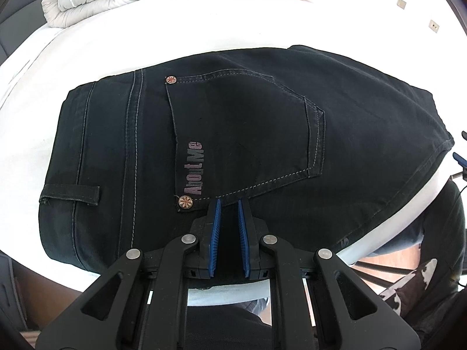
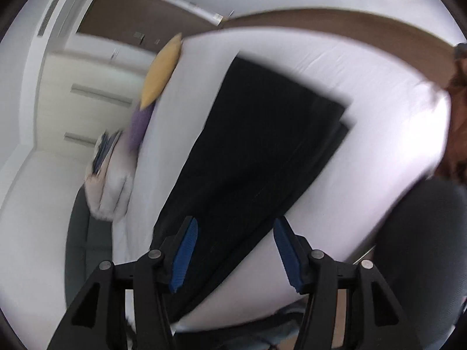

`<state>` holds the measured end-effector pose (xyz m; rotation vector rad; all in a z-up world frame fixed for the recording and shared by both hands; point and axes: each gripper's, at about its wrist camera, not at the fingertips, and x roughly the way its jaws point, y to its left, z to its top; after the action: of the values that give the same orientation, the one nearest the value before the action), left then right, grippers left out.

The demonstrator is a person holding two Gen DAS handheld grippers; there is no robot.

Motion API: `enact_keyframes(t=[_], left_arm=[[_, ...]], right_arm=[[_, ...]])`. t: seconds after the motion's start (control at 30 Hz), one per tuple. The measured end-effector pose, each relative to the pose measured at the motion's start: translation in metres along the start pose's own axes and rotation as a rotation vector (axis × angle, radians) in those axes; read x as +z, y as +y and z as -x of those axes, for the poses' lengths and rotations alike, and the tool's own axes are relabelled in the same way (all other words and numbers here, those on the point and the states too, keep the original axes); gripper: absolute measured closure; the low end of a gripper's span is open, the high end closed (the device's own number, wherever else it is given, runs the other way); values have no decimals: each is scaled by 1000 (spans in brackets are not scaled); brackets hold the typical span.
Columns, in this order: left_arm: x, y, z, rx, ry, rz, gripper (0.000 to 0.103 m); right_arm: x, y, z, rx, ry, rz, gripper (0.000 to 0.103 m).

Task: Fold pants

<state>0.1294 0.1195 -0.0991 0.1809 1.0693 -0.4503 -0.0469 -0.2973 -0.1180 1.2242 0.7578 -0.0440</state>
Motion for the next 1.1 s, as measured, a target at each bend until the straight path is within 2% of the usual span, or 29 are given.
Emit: enact_keyframes(t=[0.07,0.2,0.33,0.4,0.5,0.53,0.57,0.6,0.7,0.87,0.97,1.0,1.07,1.1], left_arm=[[0,0,-1,3,0,-2,91],[-3,4,-2,-13,-6,9,91],[-6,8,1,-18,-10,8,91],[-6,9,1,-22,-9,3,91],[-6,10,3,-22,-3,-8,91],[-5,9,3,-20,0,-12,91],[-6,9,4,-17,3,-16,91],[-5,8,3,-13,5,-19,91],[-8,8,5,-8,10,-30,91],[-15,16,11,-19,16,-23,91],[-12,14,21,-8,5,-13,91],[-10,11,26,-6,-7,-20,91],[1,3,38,-34,-62,-14,91],[9,-4,42,-65,-96,-5,91]], right_arm=[[-20,18,-41,68,121,16,50],[-42,26,-97,57,267,-13,54],[-43,24,-114,48,273,-37,55],[-43,23,-120,45,283,-57,62],[-46,26,-131,49,309,-39,66],[-47,26,-135,45,315,-31,82],[-48,28,-140,37,324,-16,93],[-50,29,-143,29,331,-1,97],[-58,24,-140,18,326,18,100],[-73,12,-136,48,314,11,103],[-73,19,-139,50,308,24,101],[-72,22,-137,48,313,33,95],[-66,25,-129,73,322,28,75],[-63,26,-126,92,306,28,59]])
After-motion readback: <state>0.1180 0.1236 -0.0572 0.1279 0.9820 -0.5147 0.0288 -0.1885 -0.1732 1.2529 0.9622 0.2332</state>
